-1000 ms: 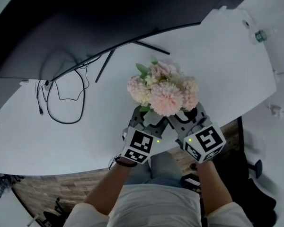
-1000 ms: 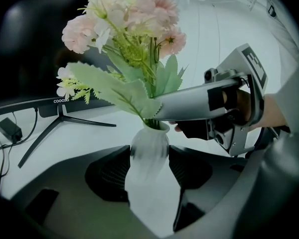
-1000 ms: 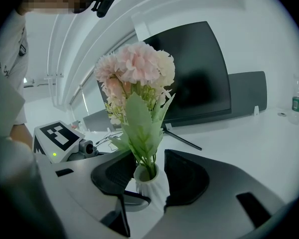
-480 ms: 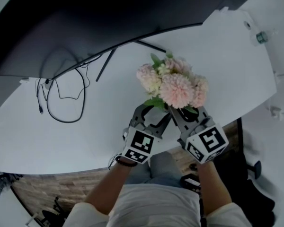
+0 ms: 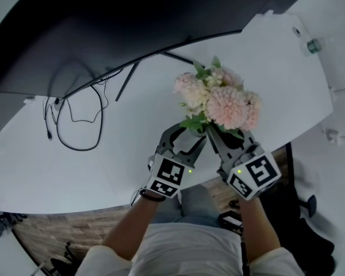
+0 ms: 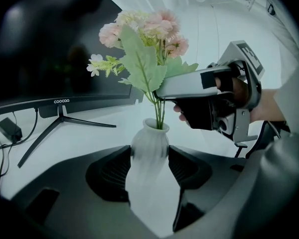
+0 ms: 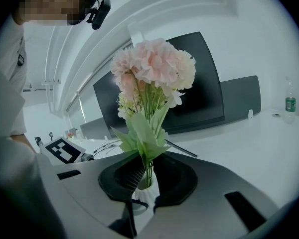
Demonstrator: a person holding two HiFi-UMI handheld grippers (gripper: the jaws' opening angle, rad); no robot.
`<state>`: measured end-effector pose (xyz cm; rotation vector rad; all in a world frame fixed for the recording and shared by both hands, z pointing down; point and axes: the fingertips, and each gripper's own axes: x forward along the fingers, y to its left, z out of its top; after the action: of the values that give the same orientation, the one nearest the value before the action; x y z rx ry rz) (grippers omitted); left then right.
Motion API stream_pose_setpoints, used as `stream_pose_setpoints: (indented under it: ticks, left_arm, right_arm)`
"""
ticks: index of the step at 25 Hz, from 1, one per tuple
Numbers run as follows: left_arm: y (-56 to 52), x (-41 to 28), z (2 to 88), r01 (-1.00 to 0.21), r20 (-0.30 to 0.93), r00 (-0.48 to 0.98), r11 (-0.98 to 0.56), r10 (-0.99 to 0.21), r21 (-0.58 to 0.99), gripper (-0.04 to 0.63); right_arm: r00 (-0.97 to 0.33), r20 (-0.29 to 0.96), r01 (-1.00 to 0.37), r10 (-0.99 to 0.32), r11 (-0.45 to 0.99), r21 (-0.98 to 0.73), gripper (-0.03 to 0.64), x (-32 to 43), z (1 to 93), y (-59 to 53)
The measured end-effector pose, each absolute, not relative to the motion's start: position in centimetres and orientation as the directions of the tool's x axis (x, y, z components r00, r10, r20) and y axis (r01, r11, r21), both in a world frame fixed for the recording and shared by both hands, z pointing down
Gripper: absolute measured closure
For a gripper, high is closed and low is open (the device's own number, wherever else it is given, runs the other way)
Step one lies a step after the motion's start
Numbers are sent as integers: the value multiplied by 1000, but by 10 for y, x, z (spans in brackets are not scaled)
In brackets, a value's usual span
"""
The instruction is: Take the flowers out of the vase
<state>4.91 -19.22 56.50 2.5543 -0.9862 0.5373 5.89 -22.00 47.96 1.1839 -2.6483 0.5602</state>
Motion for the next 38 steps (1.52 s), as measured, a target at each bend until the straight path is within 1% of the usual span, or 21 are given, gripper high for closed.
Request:
stream_pose_setpoints:
  ticks: [23, 28, 38]
  left_arm:
    - [-198, 21, 586, -688, 477, 691, -697, -543, 203, 354]
    - [-194, 35, 576, -688, 481, 687, -700, -544, 192, 354]
    - [-195, 39, 571, -684, 473, 691, -707, -547, 182, 356]
  right_arm:
    - [-640, 265, -767, -721, 580, -273, 554, 48, 460, -225]
    - [-632, 244, -772, -735, 572, -277, 555, 68, 441, -218]
    - [-621, 195, -774, -759, 557, -300, 555, 86, 418, -212]
